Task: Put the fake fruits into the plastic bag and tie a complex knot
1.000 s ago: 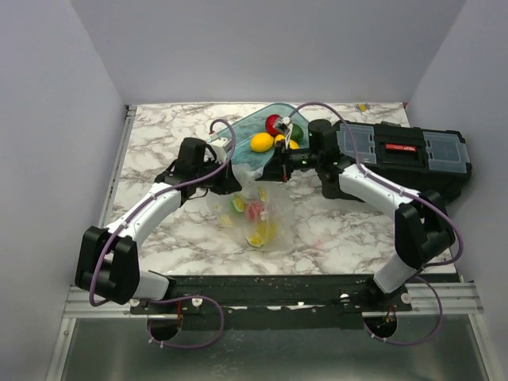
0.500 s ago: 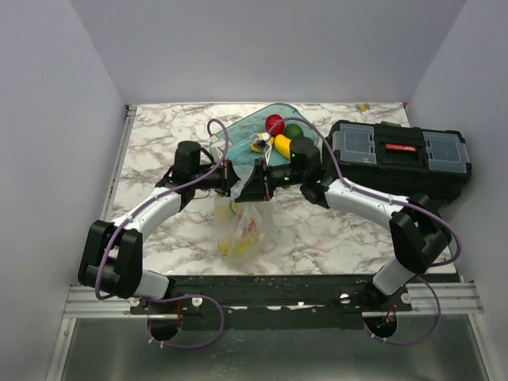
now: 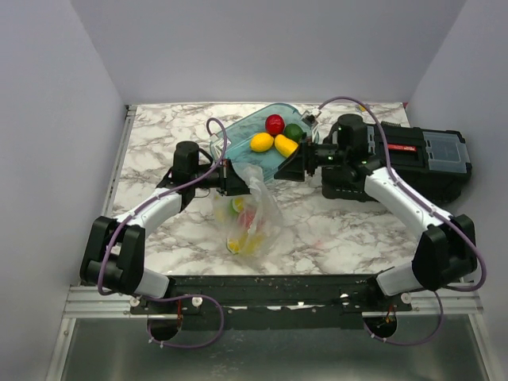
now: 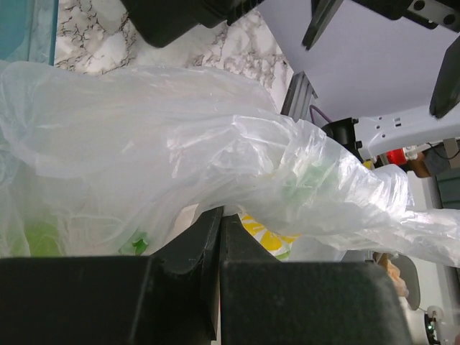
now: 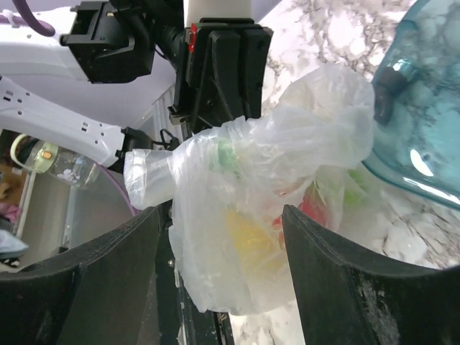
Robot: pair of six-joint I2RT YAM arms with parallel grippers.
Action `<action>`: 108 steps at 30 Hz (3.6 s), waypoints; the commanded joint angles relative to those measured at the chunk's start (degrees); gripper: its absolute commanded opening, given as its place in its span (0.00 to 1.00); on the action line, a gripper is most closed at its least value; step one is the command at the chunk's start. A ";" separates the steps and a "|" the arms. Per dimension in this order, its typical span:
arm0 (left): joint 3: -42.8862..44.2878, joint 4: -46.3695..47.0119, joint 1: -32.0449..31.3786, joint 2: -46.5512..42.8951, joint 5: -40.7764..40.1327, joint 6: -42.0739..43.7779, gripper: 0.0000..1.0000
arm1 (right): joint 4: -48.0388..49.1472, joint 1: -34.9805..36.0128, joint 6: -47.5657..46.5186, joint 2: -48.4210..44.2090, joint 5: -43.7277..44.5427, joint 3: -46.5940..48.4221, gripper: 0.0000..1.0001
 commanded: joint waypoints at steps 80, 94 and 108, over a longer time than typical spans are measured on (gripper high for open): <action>2.21 6.22 -3.86 6.21 9.09 -4.03 0.00 | -8.18 6.28 -14.67 7.08 1.71 0.46 0.39; 2.73 3.88 -4.80 6.44 8.70 -2.35 0.00 | -7.94 6.69 -16.21 7.10 3.78 1.27 0.25; 3.78 -17.15 3.98 -3.90 6.37 12.79 0.54 | -8.63 6.69 -17.68 4.39 4.37 -1.39 0.01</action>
